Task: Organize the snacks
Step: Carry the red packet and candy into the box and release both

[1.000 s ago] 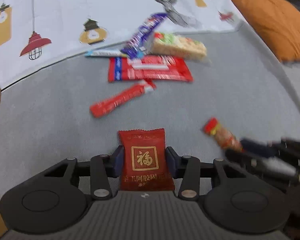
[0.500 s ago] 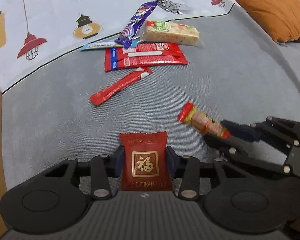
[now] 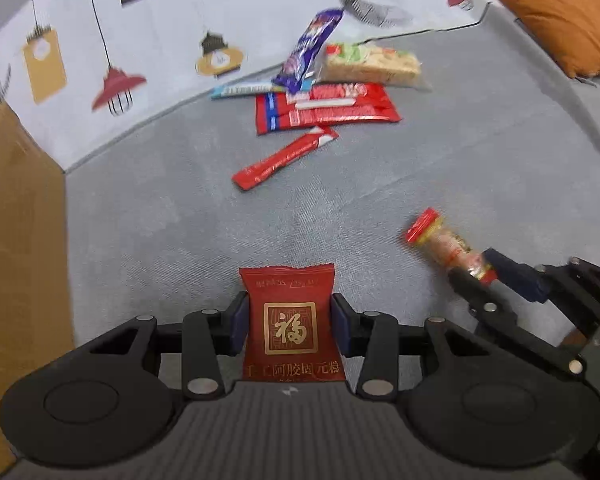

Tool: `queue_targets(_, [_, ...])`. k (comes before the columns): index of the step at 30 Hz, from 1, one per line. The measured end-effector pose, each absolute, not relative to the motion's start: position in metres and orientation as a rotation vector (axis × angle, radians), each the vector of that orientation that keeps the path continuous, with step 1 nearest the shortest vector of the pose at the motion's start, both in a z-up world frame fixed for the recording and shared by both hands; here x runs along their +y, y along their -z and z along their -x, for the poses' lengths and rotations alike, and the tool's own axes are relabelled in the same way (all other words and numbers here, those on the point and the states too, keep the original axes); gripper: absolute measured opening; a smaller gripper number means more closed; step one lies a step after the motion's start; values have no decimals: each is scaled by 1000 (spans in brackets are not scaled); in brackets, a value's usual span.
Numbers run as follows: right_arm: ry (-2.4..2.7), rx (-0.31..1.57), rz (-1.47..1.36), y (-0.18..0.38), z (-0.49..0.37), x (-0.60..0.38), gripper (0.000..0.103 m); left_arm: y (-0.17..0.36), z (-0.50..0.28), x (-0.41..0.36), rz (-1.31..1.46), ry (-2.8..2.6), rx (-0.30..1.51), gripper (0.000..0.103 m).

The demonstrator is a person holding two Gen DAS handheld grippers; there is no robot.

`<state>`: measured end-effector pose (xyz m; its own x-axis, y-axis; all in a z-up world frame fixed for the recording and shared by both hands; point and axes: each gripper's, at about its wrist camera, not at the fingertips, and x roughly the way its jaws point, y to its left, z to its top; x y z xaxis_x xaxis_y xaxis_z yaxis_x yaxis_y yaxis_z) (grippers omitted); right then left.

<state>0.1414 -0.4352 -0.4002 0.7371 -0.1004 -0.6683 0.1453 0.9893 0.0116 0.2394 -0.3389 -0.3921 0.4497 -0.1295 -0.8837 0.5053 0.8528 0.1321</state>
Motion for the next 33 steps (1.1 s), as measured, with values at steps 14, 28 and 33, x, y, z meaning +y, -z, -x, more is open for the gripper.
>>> queue_targets(14, [39,588,-216,321,-131,-381,25,290,-217,-225,-348,324,856,47])
queue_targets(28, [-86,515,-153,242,-148,-257,25,242,-228,-90,-194,241,734,47])
queue_targets(33, [-136,478,-134,207,-157,-227,25,220,-218,-52,-141,225,675,47])
